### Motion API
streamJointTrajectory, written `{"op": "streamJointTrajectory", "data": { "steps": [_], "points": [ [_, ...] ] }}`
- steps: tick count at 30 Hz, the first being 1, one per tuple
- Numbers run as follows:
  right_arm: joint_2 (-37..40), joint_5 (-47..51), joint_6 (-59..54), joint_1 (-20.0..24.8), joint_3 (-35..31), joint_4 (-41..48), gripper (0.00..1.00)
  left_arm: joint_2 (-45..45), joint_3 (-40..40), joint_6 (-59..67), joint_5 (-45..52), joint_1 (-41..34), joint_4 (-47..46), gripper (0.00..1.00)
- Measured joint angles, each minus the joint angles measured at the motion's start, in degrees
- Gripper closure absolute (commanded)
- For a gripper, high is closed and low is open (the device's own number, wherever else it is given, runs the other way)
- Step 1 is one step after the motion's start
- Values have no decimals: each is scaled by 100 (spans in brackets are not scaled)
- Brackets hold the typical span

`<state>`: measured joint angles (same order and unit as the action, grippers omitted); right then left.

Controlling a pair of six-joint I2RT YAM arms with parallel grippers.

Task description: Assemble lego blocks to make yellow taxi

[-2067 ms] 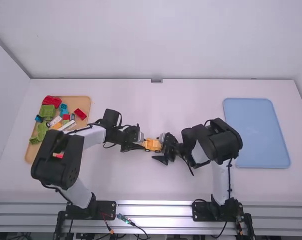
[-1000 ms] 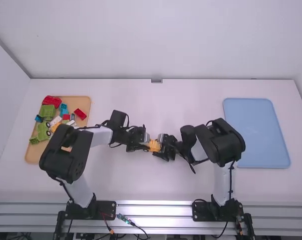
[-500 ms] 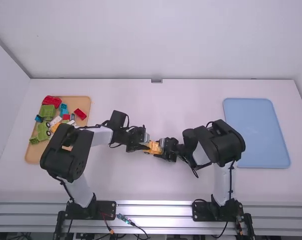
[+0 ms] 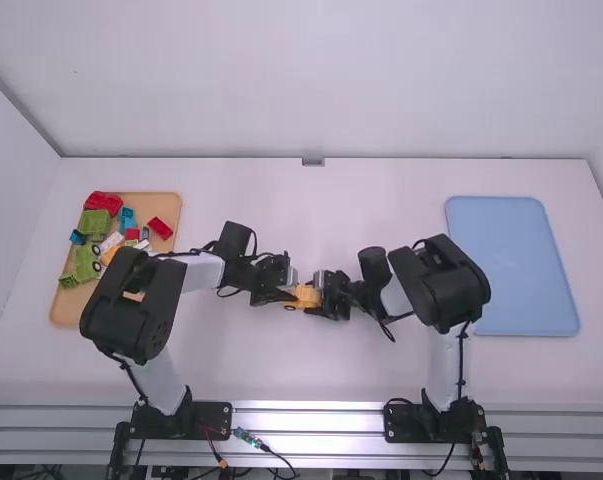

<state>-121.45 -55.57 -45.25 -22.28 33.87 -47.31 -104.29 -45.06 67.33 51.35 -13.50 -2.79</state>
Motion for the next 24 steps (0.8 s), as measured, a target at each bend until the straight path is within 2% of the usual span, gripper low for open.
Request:
{"op": "streamJointTrajectory", "data": {
  "steps": [9,24],
  "points": [
    [0,-184,-415,9,258,588,63,-2,2,9,-63,7,-15,98],
    [0,-151,-549,22,293,529,63,-2,175,-33,-39,15,380,98]
  ]
}}
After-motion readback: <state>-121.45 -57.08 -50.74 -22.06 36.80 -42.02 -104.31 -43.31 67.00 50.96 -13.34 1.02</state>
